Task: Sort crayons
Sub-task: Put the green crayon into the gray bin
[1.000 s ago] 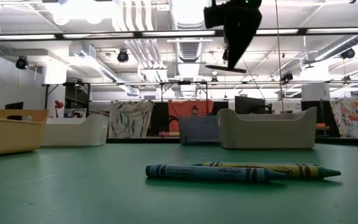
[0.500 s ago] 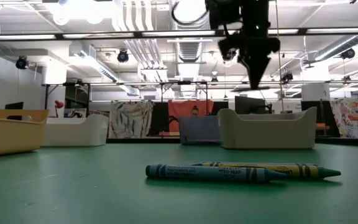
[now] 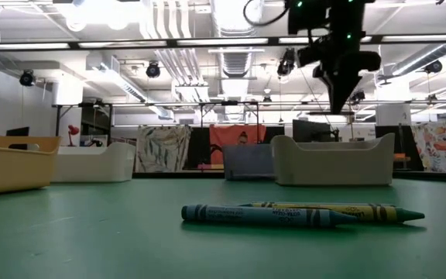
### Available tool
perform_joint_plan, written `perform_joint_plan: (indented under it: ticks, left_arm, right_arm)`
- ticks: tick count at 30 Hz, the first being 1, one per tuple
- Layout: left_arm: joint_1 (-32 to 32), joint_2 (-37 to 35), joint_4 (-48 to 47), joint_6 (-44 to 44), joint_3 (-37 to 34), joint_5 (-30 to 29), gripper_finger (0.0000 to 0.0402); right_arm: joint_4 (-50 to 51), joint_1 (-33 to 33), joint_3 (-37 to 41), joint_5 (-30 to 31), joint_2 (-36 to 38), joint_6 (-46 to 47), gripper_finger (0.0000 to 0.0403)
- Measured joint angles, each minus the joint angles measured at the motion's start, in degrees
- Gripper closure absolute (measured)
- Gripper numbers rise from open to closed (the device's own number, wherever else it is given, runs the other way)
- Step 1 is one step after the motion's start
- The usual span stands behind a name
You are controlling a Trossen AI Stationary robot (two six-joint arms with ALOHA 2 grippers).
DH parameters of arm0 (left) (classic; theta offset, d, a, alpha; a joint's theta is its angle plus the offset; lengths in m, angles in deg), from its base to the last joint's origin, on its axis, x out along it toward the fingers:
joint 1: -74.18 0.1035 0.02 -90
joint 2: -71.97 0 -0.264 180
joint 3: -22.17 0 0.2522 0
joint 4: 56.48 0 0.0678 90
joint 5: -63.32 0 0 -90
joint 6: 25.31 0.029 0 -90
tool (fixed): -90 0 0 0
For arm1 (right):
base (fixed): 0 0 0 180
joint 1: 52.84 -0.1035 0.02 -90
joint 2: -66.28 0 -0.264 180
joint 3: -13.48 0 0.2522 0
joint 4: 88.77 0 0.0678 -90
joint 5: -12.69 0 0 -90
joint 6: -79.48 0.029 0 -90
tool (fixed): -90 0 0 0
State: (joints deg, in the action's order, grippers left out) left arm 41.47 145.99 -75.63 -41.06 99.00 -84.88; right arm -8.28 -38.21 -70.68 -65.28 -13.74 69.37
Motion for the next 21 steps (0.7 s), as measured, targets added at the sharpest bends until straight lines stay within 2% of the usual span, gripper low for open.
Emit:
perform_joint_plan:
  ticks: [9,16,21]
  left_arm:
    - [0.0,0.0,0.0,0.3,-0.1,0.0,0.0308]
    - [0.0,0.0,0.0,0.2,-0.1,0.0,0.0308]
    - [0.0,0.0,0.0,0.2,-0.1,0.0,0.0308]
  right_arm:
    - [-18.5,0.0,12.2,-0.6,10.2,-3.1,0.0391]
    - [-28.2,0.0,21.7,-1.0,10.8,-1.2,0.0391]
    - [-31.7,0.0,24.2,-0.9,10.8,0.3,0.0391]
